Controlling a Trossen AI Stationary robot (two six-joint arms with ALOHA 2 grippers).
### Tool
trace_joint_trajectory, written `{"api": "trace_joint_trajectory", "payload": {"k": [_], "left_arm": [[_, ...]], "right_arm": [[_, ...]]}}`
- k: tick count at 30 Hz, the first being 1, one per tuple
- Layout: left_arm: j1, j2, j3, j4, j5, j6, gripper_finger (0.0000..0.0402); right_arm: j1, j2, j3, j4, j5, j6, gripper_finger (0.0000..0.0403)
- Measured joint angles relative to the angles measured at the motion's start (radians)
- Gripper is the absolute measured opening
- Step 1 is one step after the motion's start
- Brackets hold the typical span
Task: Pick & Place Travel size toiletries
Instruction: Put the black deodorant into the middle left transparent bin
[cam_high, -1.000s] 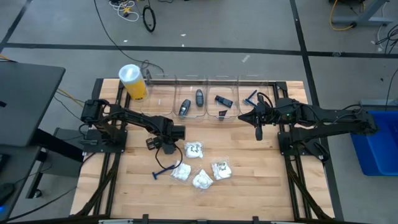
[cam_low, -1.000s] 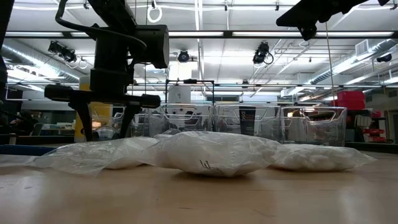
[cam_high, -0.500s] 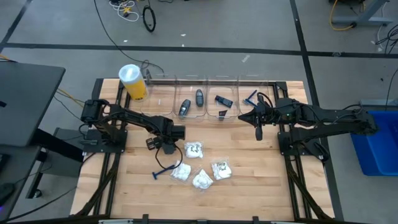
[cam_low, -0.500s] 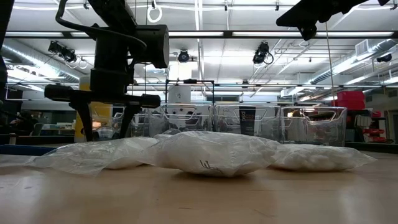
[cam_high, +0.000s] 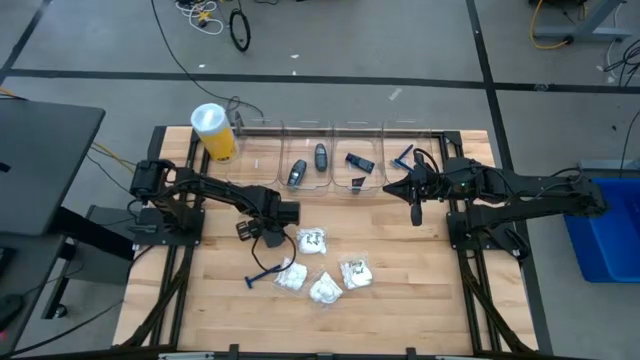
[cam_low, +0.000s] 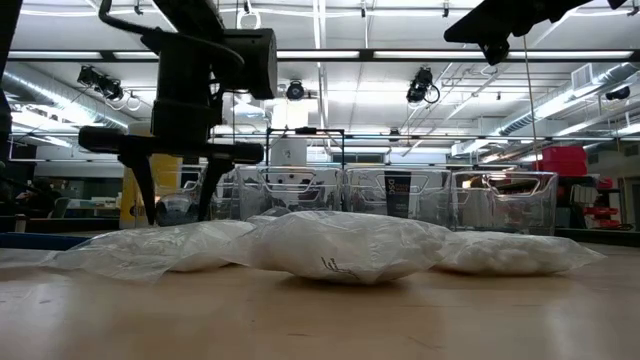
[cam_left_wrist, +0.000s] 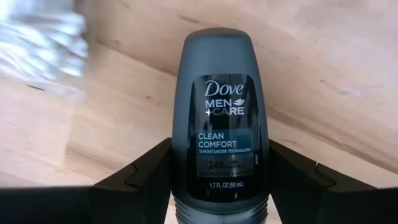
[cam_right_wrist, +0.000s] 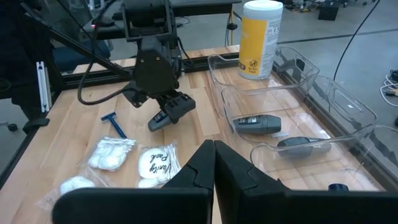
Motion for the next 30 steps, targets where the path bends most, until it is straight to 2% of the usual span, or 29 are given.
{"api": "trace_joint_trajectory", "payload": {"k": [7,21,30], "left_arm": [[-0.016,0.0,0.067,-0.038,-0.006,-0.024,0.0221],[-0.051,0.0,0.126,-0.036,-0.005,-0.067,0.0224],[-0.058,0.0,0.237,0.024,-0.02,-0.35,0.0224]], "right_arm": [[0.0,0.0,0.0,0.0,0.0,0.0,0.0007],[0.0,0.0,0.0,0.001,0.0,0.0,0.0007],[0.0,0.0,0.0,0.001,0.0,0.0,0.0007]]}}
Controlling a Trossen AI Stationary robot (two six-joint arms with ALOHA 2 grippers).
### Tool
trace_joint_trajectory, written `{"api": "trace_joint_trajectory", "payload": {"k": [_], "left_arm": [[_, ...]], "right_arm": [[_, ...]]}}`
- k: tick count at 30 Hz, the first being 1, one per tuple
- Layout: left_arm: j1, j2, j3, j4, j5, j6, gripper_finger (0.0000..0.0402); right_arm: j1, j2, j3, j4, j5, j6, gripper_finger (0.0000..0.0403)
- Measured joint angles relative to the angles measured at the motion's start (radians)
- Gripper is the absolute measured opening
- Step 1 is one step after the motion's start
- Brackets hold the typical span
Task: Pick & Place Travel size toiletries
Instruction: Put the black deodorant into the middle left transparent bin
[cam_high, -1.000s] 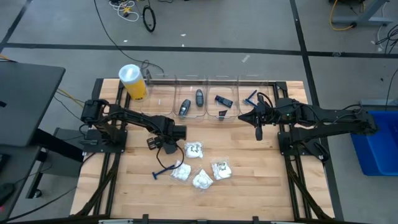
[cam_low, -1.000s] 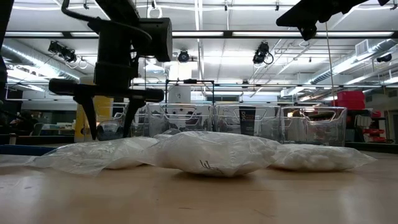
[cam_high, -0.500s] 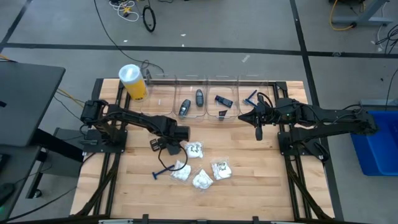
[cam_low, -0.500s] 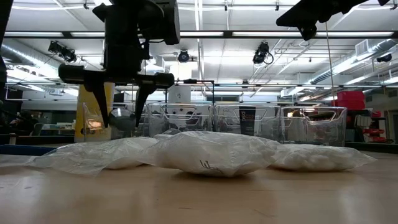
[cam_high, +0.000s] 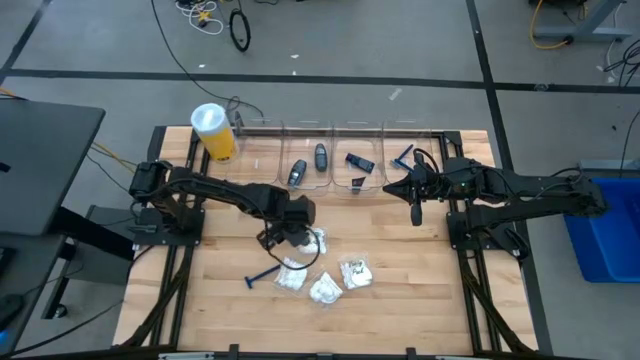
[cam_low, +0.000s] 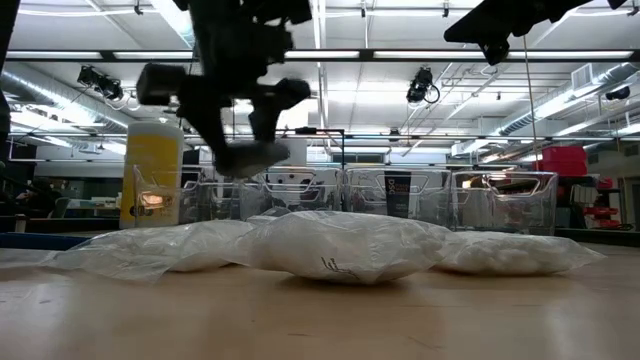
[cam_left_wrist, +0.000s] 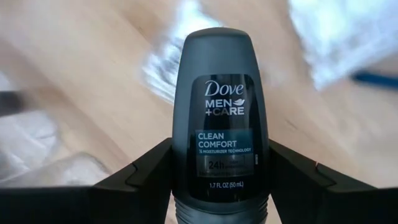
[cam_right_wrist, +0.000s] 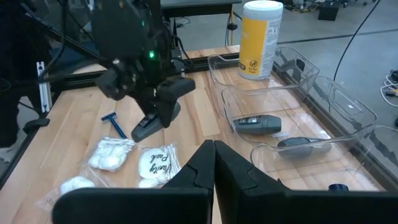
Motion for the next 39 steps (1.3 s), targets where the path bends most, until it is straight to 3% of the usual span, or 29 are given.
{"api": "trace_joint_trajectory", "payload": {"k": [11,24,39], "left_arm": [[-0.003,0.0,0.127,0.01,0.005,-0.087,0.0223],[0.06,0.0,0.212,0.066,-0.07,-0.293,0.0222],[0.177,0.0,0.256,0.061,-0.074,-0.293,0.0222]], "right_arm": [[0.0,0.0,0.0,0.0,-0.001,0.0,0.0007],[0.0,0.0,0.0,0.0,-0.001,0.0,0.0007],[0.0,0.0,0.0,0.0,-0.009,0.0,0.0007]]}}
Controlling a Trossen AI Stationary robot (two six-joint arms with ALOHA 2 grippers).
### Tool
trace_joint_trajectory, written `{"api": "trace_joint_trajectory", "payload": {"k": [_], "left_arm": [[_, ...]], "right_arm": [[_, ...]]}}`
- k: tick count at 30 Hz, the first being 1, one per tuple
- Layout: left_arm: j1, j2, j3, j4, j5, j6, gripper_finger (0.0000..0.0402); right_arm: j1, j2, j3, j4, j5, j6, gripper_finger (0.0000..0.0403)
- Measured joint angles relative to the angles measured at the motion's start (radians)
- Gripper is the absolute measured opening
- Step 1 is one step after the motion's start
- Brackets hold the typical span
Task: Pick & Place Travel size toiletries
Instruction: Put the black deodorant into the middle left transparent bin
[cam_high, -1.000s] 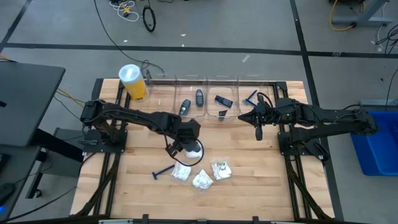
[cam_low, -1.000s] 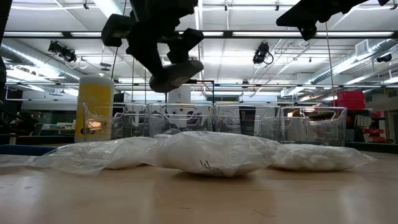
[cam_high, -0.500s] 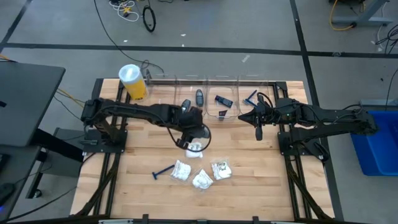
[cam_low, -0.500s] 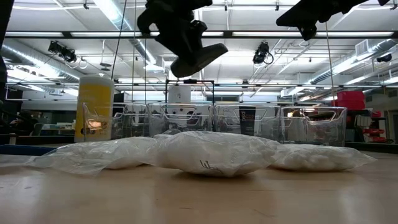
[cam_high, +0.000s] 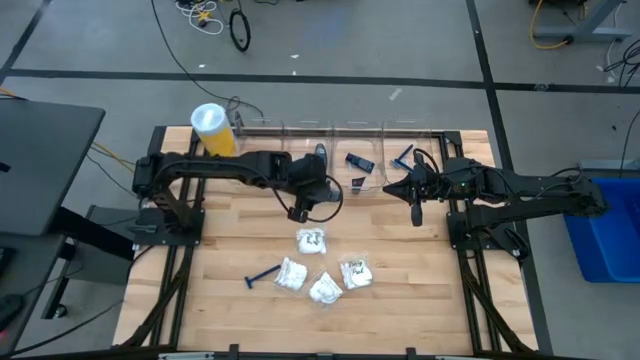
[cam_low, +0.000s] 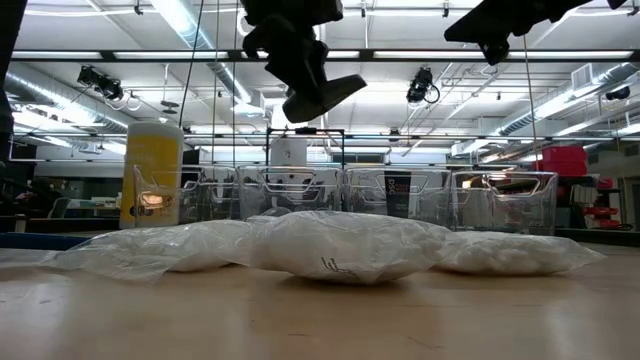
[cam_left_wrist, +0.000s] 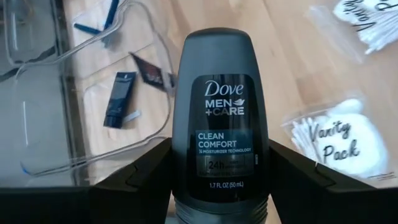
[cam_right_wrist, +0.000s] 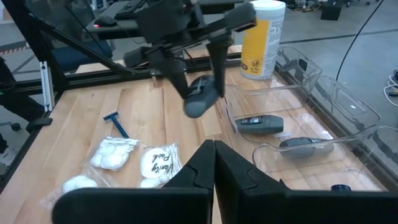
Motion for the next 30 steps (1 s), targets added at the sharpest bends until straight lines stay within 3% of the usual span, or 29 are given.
{"api": "trace_joint_trajectory", "payload": {"k": [19,30], "left_arm": [[0.288,0.0,0.0,0.001,0.021,0.013,0.0223],[0.381,0.0,-0.001,0.001,0.058,0.038,0.0224]], "right_arm": [[0.0,0.0,0.0,0.0,0.0,0.0,0.0007],[0.0,0.0,0.0,0.0,0.0,0.0,0.0007]]}}
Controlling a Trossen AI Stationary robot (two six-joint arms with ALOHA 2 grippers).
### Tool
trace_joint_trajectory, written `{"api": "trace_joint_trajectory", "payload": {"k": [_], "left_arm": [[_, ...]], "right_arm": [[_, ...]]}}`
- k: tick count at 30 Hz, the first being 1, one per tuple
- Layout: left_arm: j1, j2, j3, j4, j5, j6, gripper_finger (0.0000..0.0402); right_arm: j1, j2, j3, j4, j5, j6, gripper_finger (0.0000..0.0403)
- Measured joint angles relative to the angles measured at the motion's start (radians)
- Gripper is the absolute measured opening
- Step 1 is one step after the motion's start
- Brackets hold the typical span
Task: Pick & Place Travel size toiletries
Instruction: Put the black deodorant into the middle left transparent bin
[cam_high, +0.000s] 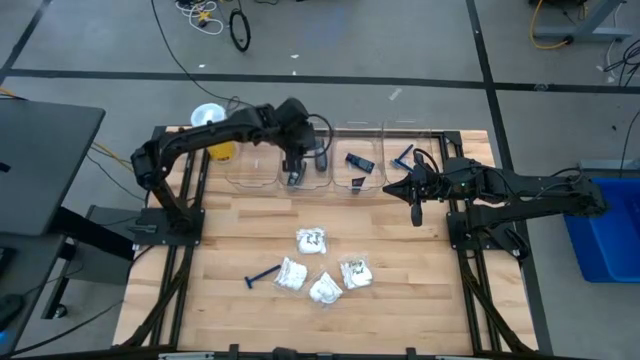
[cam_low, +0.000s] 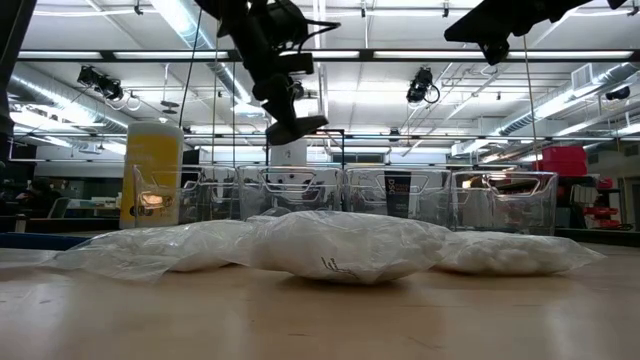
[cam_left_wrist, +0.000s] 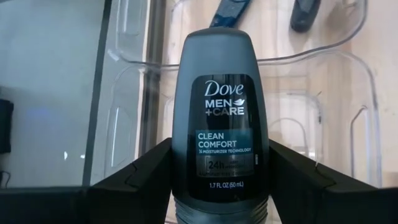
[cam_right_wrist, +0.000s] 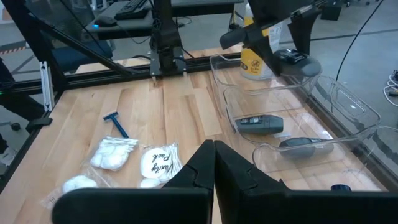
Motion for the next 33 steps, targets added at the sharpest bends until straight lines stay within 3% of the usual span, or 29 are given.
{"api": "trace_joint_trajectory", "payload": {"k": [10,20,33], "left_arm": [[0.044,0.02,-0.008,0.013,0.077,-0.001,0.0225],[0.057,0.113,-0.016,0.069,0.087,0.027,0.0225],[0.087,0.131,-0.024,0.099,0.122,0.029,0.0224]], "right_arm": [[0.0,0.0,0.0,-0.001,0.001,0.0,0.0007],[0.0,0.0,0.0,-0.019,0.001,0.0,0.0007],[0.0,0.0,0.0,-0.022,0.01,0.0,0.0007]]}}
